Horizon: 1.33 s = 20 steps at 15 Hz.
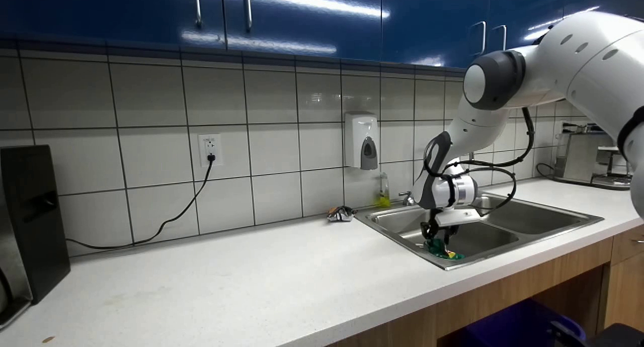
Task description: Put the green packet in the sink on the left.
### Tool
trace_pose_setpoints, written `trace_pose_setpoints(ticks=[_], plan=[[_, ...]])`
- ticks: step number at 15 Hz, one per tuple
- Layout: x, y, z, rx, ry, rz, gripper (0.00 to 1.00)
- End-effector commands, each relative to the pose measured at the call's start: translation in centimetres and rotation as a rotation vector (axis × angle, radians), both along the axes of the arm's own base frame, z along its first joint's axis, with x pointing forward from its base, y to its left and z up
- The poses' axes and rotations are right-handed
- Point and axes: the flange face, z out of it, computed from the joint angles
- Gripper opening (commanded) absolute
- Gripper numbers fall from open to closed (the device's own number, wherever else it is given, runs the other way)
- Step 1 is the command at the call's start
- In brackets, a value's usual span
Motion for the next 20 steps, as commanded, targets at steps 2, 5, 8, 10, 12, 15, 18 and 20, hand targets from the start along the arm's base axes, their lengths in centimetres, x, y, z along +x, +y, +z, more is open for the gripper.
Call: trace_pose_setpoints(ticks=[2,5,8,10,12,15,18,20], plan=[[0.9,1.5,3.5,0.002,-0.021,0.028,0.99],[1.4,2.5,5.4,-0.006,-0.039,0.052,1.0],[1.4,3.4,7.2,-0.029,-0.033,0.076,1.0],[0.9,4.2,8.7,-0.029,-0.017,0.106,1.0],[0.4,4.9,10.0,-0.024,0.004,0.116,1.0],[-0.8,5.8,11.9,0.002,0.069,0.121,1.0],[-2.3,6.8,13.9,0.028,0.133,0.13,1.0],[-3.3,7.5,15.0,0.043,0.161,0.136,1.0]])
